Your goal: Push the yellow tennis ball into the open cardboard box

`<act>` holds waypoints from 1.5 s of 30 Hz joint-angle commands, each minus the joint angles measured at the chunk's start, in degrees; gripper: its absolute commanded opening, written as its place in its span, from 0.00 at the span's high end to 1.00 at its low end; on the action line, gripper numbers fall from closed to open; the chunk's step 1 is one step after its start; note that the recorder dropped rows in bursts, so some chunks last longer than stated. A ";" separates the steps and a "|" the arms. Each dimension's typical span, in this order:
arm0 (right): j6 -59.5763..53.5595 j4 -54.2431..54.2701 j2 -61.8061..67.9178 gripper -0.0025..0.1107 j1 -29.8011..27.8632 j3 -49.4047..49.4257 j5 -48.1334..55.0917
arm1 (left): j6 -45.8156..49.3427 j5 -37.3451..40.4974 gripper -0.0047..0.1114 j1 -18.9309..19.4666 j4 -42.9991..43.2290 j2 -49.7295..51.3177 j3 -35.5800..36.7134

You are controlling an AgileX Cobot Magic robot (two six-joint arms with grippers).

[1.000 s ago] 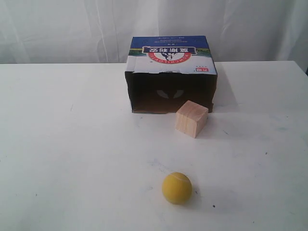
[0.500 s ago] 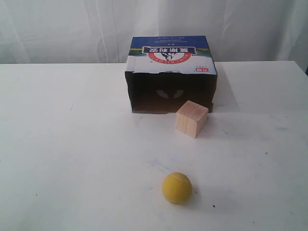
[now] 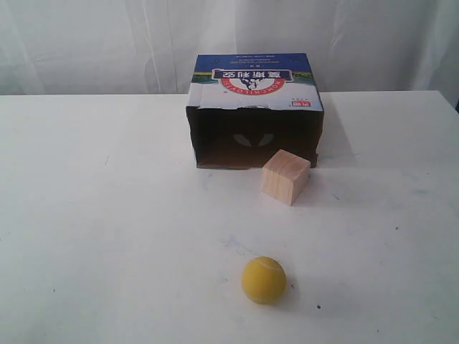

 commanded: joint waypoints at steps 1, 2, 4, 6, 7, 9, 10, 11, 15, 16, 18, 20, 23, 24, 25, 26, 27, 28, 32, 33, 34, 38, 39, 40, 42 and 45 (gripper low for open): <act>-5.57 6.29 4.01 0.98 -0.23 -0.25 0.76 | 0.13 1.03 0.96 -0.29 0.02 -0.29 0.24; -6.43 7.05 4.87 0.98 -0.23 -0.25 0.91 | 0.13 1.03 0.96 -0.29 0.02 -0.29 0.24; -8.96 9.00 6.36 0.98 -0.23 -0.25 1.84 | 0.13 1.03 0.96 -0.29 0.02 -0.29 0.24; -10.99 10.23 7.63 0.98 -0.23 -0.25 2.23 | 0.13 1.03 0.96 -0.29 0.02 -0.29 0.24; -12.31 11.09 8.32 0.98 -0.15 -0.25 2.25 | 0.13 1.03 0.96 -0.29 0.02 -0.29 0.24; -16.98 13.18 10.53 0.98 -0.11 -0.25 2.14 | 0.13 1.03 0.96 -0.29 0.02 -0.29 0.24; -18.18 13.37 11.35 0.98 -0.11 -0.25 2.02 | 0.13 1.03 0.96 -0.29 0.02 -0.29 0.24; -18.62 13.37 12.14 0.98 -0.11 -0.25 1.75 | 0.13 1.03 0.96 -0.29 0.02 -0.29 0.24; -21.57 13.95 15.68 0.98 0.33 -0.67 2.90 | 0.13 1.03 0.96 -0.29 0.02 -0.29 0.24; -22.84 13.95 17.01 0.98 0.68 -0.94 3.67 | 0.13 1.03 0.96 -0.29 0.02 -0.29 0.24; -24.62 13.84 19.84 0.98 1.68 -2.16 4.84 | 0.13 1.03 0.96 -0.29 0.02 -0.29 0.24; -25.89 13.84 22.99 0.98 3.02 -3.45 5.29 | 0.13 1.03 0.96 -0.29 0.02 -0.29 0.24; -26.96 13.17 27.38 0.98 5.32 -5.34 5.44 | 0.13 1.03 0.96 -0.29 0.02 -0.29 0.24; -27.38 12.91 28.87 0.98 6.13 -5.85 5.44 | 0.13 1.03 0.96 -0.29 0.02 -0.29 0.24; -27.65 12.21 30.29 0.98 7.16 -6.51 5.44 | 0.13 1.03 0.96 -0.29 0.02 -0.29 0.24; -27.79 11.55 31.71 0.98 8.23 -7.08 5.15 | 0.13 1.03 0.96 -0.29 0.02 -0.29 0.24; -27.79 11.01 32.90 0.98 9.38 -7.49 4.78 | 0.13 1.03 0.96 -0.29 0.02 -0.29 0.24; -27.88 10.57 34.30 0.98 10.64 -7.91 4.16 | 0.13 1.03 0.96 -0.29 0.02 -0.29 0.24; -27.88 8.21 38.85 0.98 15.88 -8.77 0.86 | 0.13 1.03 0.96 -0.29 0.02 -0.29 0.24; -27.88 7.79 39.86 0.98 17.03 -8.77 -0.31 | 0.13 1.03 0.96 -0.29 0.02 -0.29 0.24; -27.88 7.33 40.84 0.98 18.46 -8.77 -1.45 | 0.13 1.03 0.96 -0.29 0.02 -0.29 0.24; -27.71 6.65 44.72 0.98 24.23 -8.77 -5.19 | 0.13 1.03 0.96 -0.29 0.02 -0.29 0.24; -27.42 6.37 45.92 0.98 25.64 -8.77 -6.00 | 0.13 1.03 0.96 -0.29 0.02 -0.29 0.24; -27.28 6.37 46.97 0.98 26.70 -8.77 -6.60 | 0.13 1.03 0.96 -0.29 0.02 -0.29 0.24; -26.97 6.34 49.73 0.98 28.73 -8.77 -8.05 | 0.13 1.03 0.96 -0.29 0.02 -0.29 0.24; -26.36 6.22 53.51 0.98 30.29 -8.77 -10.90 | 0.13 1.03 0.96 -0.29 0.02 -0.29 0.24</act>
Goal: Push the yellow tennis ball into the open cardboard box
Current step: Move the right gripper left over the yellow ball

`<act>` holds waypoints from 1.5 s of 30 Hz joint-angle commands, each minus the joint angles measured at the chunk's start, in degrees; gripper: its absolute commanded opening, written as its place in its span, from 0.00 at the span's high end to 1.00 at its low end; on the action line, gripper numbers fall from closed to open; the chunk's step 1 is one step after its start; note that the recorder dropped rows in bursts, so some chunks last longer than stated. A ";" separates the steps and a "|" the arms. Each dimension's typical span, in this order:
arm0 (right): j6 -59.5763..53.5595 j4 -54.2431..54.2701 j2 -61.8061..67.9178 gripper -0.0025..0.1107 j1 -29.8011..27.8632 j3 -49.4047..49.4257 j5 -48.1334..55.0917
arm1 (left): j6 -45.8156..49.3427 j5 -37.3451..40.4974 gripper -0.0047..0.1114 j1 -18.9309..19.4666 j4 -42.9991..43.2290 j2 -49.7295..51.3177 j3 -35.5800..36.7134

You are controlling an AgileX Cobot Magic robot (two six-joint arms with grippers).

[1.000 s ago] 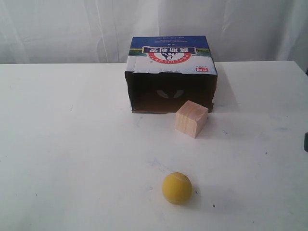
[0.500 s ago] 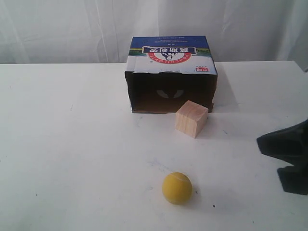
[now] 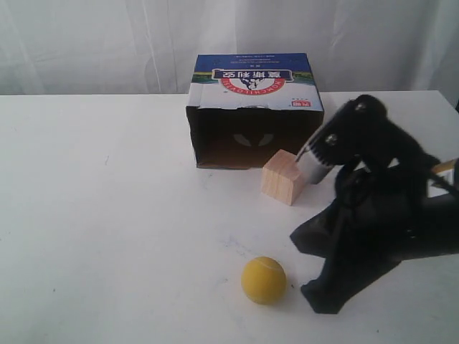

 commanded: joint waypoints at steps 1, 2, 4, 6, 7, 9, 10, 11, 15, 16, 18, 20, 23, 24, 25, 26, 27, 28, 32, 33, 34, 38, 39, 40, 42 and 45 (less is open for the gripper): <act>0.59 -0.58 5.59 0.98 2.61 -0.44 -4.62 | 0.13 1.03 0.96 -0.29 0.02 -0.29 0.24; 0.59 -0.58 6.70 0.98 2.96 -0.44 -5.47 | 0.13 1.03 0.96 -0.29 0.02 -0.29 0.24; 0.72 -0.58 8.45 0.98 4.04 -0.44 -6.82 | 0.13 1.03 0.96 -0.29 0.02 -0.29 0.24; 1.06 -0.47 10.13 0.98 5.25 -0.44 -7.83 | 0.13 1.03 0.96 -0.29 0.02 -0.29 0.24; 1.06 -0.47 10.75 0.98 5.60 -0.44 -8.38 | 0.13 1.03 0.96 -0.29 0.02 -0.29 0.24; 1.06 -0.47 12.41 0.98 6.20 -0.44 -9.51 | 0.13 1.03 0.96 -0.29 0.02 -0.29 0.24; 1.06 -0.47 13.28 0.98 6.20 -0.44 -10.14 | 0.13 1.03 0.96 -0.29 0.02 -0.29 0.24; 1.06 -0.47 14.20 0.98 6.20 -0.44 -10.71 | 0.13 1.03 0.96 -0.29 0.02 -0.29 0.24; 1.83 -0.47 17.55 0.98 6.20 -0.44 -13.10 | 0.13 1.03 0.96 -0.29 0.02 -0.29 0.24; 1.83 -0.47 18.22 0.98 6.20 -0.44 -13.53 | 0.13 1.03 0.96 -0.29 0.02 -0.29 0.24; 2.08 -0.47 19.88 0.98 6.20 -0.44 -14.85 | 0.13 1.03 0.96 -0.29 0.02 -0.29 0.24; 2.18 -0.47 21.27 0.98 6.20 -0.44 -15.68 | 0.13 1.03 0.96 -0.29 0.02 -0.29 0.24; 3.19 -0.47 22.94 0.98 6.20 -0.44 -15.91 | 0.13 1.03 0.96 -0.29 0.02 -0.29 0.24; 3.55 -0.47 23.23 0.98 6.20 -0.44 -15.91 | 0.13 1.03 0.96 -0.29 0.02 -0.29 0.24; 3.80 -0.47 23.62 0.98 6.20 -0.44 -15.91 | 0.13 1.03 0.96 -0.29 0.02 -0.29 0.24; 3.93 -0.47 23.74 0.98 6.20 -0.44 -15.91 | 0.13 1.03 0.96 -0.29 0.02 -0.29 0.24; 4.08 -0.47 23.76 0.98 6.20 -0.44 -15.91 | 0.13 1.03 0.96 -0.29 0.02 -0.29 0.24; 4.17 -0.47 23.76 0.98 6.20 -0.44 -16.03 | 0.13 1.03 0.96 -0.29 0.02 -0.29 0.24; 4.42 -0.47 23.76 0.98 6.20 -0.44 -16.61 | 0.13 1.03 0.96 -0.29 0.02 -0.29 0.24; 4.53 -0.47 23.76 0.98 6.20 -0.44 -16.61 | 0.13 1.03 0.96 -0.29 0.02 -0.29 0.24; 4.64 -0.47 23.76 0.98 6.20 -0.44 -16.61 | 0.13 1.03 0.96 -0.29 0.02 -0.29 0.24; 5.09 -0.47 23.76 0.98 6.20 -0.44 -16.86 | 0.13 1.03 0.96 -0.29 0.02 -0.29 0.24; 5.09 -0.47 23.76 0.98 6.20 -0.44 -16.86 | 0.13 1.03 0.96 -0.29 0.02 -0.29 0.24; 5.09 -0.47 23.76 0.98 6.20 -0.44 -16.86 | 0.13 1.03 0.96 -0.29 0.02 -0.29 0.24; 5.09 -0.85 23.76 0.98 6.20 -0.44 -16.85 | 0.13 1.03 0.96 -0.29 0.02 -0.29 0.24; 5.09 -0.97 23.76 0.98 6.08 -0.44 -16.70 | 0.13 1.03 0.96 -0.29 0.02 -0.29 0.24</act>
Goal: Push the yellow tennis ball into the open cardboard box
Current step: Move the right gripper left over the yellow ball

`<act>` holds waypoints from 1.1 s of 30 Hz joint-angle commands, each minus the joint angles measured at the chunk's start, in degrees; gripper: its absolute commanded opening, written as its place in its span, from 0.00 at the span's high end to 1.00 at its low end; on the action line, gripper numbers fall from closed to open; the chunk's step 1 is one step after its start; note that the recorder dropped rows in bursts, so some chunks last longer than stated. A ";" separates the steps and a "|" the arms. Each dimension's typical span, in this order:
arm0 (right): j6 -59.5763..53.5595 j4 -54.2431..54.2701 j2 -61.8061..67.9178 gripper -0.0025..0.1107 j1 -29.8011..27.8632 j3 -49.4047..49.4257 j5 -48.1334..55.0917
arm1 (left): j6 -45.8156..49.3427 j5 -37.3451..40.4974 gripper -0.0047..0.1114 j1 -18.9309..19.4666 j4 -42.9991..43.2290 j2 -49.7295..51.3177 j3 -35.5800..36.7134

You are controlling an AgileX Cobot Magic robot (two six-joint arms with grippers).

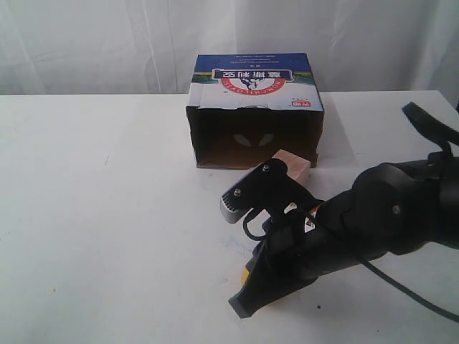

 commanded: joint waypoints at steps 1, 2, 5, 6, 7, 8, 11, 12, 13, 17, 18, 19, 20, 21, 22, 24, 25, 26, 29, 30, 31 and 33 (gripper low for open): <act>0.29 -0.72 0.04 0.98 0.04 -0.44 -0.47 | 0.13 1.03 0.96 -0.29 0.02 -0.29 0.24; 0.29 -0.72 0.04 0.98 0.04 -0.44 -0.60 | 0.13 1.03 0.96 -0.29 0.02 -0.29 0.24; 0.29 -1.92 0.04 0.98 -0.06 -0.55 -0.59 | 0.13 1.03 0.96 -0.29 0.02 -0.29 0.24; 0.42 -2.48 0.04 0.98 -0.19 -0.59 -0.37 | 0.13 1.03 0.96 -0.29 0.02 -0.29 0.24; 1.77 -3.59 0.04 0.98 -0.55 -0.59 -0.25 | 0.13 1.03 0.96 -0.29 0.02 -0.29 0.24; 2.28 -3.97 0.04 0.98 -0.55 -0.59 -0.25 | 0.13 1.03 0.96 -0.29 0.02 -0.29 0.24; 2.41 -4.27 0.04 0.98 -0.60 -0.59 0.12 | 0.13 1.03 0.96 -0.29 0.02 -0.29 0.24; 2.41 -4.27 0.04 0.98 -0.60 -0.59 0.29 | 0.13 1.03 0.96 -0.29 0.02 -0.29 0.24; 2.41 -4.50 0.04 0.98 -0.60 -0.59 0.63 | 0.13 1.03 0.96 -0.29 0.02 -0.29 0.24; 4.64 -9.12 0.04 0.98 -0.84 -0.59 1.51 | 0.13 1.03 0.96 -0.29 0.02 -0.29 0.24; 5.53 -9.77 0.04 0.98 -1.11 -0.59 1.51 | 0.13 1.03 0.96 -0.29 0.02 -0.29 0.24; 6.31 -9.94 0.14 0.98 -1.20 -0.59 1.51 | 0.13 1.03 0.96 -0.29 0.02 -0.29 0.24; 6.33 -10.08 0.50 0.98 -1.20 -0.59 1.51 | 0.13 1.03 0.96 -0.29 0.02 -0.29 0.24; 6.33 -10.08 0.75 0.98 -1.20 -0.59 1.51 | 0.13 1.03 0.96 -0.29 0.02 -0.29 0.24; 6.33 -10.08 1.31 0.98 -1.20 -0.59 1.35 | 0.13 1.03 0.96 -0.29 0.02 -0.29 0.24; 6.46 -9.84 2.82 0.98 -1.20 -0.59 0.51 | 0.13 1.03 0.96 -0.29 0.02 -0.29 0.24; 6.46 -9.71 3.32 0.98 -1.20 -0.59 -0.07 | 0.13 1.03 0.96 -0.29 0.02 -0.29 0.24; 6.46 -9.59 3.92 0.98 -1.20 -0.59 -1.19 | 0.13 1.03 0.96 -0.29 0.02 -0.29 0.24; 6.46 -9.59 4.26 0.98 -1.20 -2.25 -2.81 | 0.13 1.03 0.96 -0.29 0.02 -0.29 0.24; 6.46 -9.59 4.26 0.98 -1.20 -3.54 -3.25 | 0.13 1.03 0.96 -0.29 0.02 -0.29 0.24; 6.46 -9.59 4.26 0.98 -1.20 -4.48 -3.35 | 0.13 1.03 0.96 -0.29 0.02 -0.29 0.24; 6.46 -9.70 4.26 0.98 -1.20 -6.31 -3.50 | 0.13 1.03 0.96 -0.29 0.02 -0.29 0.24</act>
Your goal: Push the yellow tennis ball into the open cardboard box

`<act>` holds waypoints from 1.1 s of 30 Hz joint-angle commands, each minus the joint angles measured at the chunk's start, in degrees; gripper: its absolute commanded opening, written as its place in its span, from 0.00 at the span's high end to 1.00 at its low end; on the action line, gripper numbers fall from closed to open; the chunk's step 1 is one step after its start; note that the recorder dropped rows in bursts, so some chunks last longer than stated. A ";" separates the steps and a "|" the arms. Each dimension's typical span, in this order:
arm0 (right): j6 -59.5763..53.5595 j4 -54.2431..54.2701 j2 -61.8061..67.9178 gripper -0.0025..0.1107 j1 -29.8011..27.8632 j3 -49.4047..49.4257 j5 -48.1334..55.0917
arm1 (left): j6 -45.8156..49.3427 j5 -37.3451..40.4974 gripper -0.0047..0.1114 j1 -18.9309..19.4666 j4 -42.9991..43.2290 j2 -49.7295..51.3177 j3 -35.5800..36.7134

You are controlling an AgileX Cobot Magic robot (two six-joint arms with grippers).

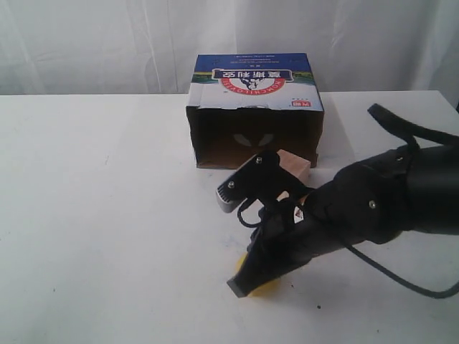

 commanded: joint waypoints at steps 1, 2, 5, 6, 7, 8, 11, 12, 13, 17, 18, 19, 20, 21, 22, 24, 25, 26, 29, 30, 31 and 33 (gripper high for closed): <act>0.44 -0.19 0.08 0.98 -0.37 -4.29 -0.53 | 0.13 1.03 0.96 -0.29 0.02 -0.29 0.24; 0.44 -0.29 0.08 0.98 -0.37 -5.76 0.98 | 0.13 1.03 0.96 -0.29 0.02 -0.29 0.24; 0.44 -0.64 -0.17 0.98 -0.37 -7.41 3.91 | 0.13 1.03 0.96 -0.29 0.02 -0.29 0.24; 0.44 -0.78 -0.29 0.98 -0.37 -7.64 4.58 | 0.13 1.03 0.96 -0.29 0.02 -0.29 0.24; 0.44 -0.78 -0.32 0.98 -0.37 -7.82 6.21 | 0.13 1.03 0.96 -0.29 0.02 -0.29 0.24; 0.44 -0.78 -0.32 0.98 -0.37 -8.07 8.06 | 0.13 1.03 0.96 -0.29 0.02 -0.29 0.24; 2.05 -0.51 -0.21 0.98 -0.13 -7.84 11.15 | 0.13 1.03 0.96 -0.29 0.02 -0.29 0.24; 2.05 -0.39 -0.09 0.98 0.14 -7.84 11.75 | 0.13 1.03 0.96 -0.29 0.02 -0.29 0.24; 2.05 -0.39 -0.09 0.98 0.43 -7.84 11.87 | 0.13 1.03 0.96 -0.29 0.02 -0.29 0.24; 2.05 1.09 0.03 0.98 1.50 -7.84 11.72 | 0.13 1.03 0.96 -0.29 0.02 -0.29 0.24; 2.05 1.56 0.31 0.98 1.76 -7.84 11.72 | 0.13 1.03 0.96 -0.29 0.02 -0.29 0.24; 2.05 1.56 0.65 0.98 1.99 -7.84 11.72 | 0.13 1.03 0.96 -0.29 0.02 -0.29 0.24; 2.18 1.56 1.17 0.98 1.98 -7.84 11.72 | 0.13 1.03 0.96 -0.29 0.02 -0.29 0.24; 2.18 1.85 1.78 0.98 1.98 -7.84 11.57 | 0.13 1.03 0.96 -0.29 0.02 -0.29 0.24; 2.18 1.97 2.43 0.98 1.98 -7.84 11.35 | 0.13 1.03 0.96 -0.29 0.02 -0.29 0.24; 2.18 1.97 3.83 0.98 1.98 -7.84 9.93 | 0.13 1.03 0.96 -0.29 0.02 -0.29 0.24; 2.18 1.97 4.44 0.98 1.98 -7.84 9.21 | 0.13 1.03 0.96 -0.29 0.02 -0.29 0.24; 2.18 1.74 5.29 0.98 1.98 -7.84 8.20 | 0.13 1.03 0.96 -0.29 0.02 -0.29 0.24; 2.18 0.96 7.70 0.98 1.98 -7.84 5.34 | 0.13 1.03 0.96 -0.29 0.02 -0.29 0.24; 2.18 0.96 8.47 0.98 1.98 -7.84 4.77 | 0.13 1.03 0.96 -0.29 0.02 -0.29 0.24; 2.30 0.96 9.13 0.98 1.98 -7.84 4.50 | 0.13 1.03 0.96 -0.29 0.02 -0.29 0.24; 2.77 0.96 10.12 0.98 1.98 -7.84 4.50 | 0.13 1.03 0.96 -0.29 0.02 -0.29 0.24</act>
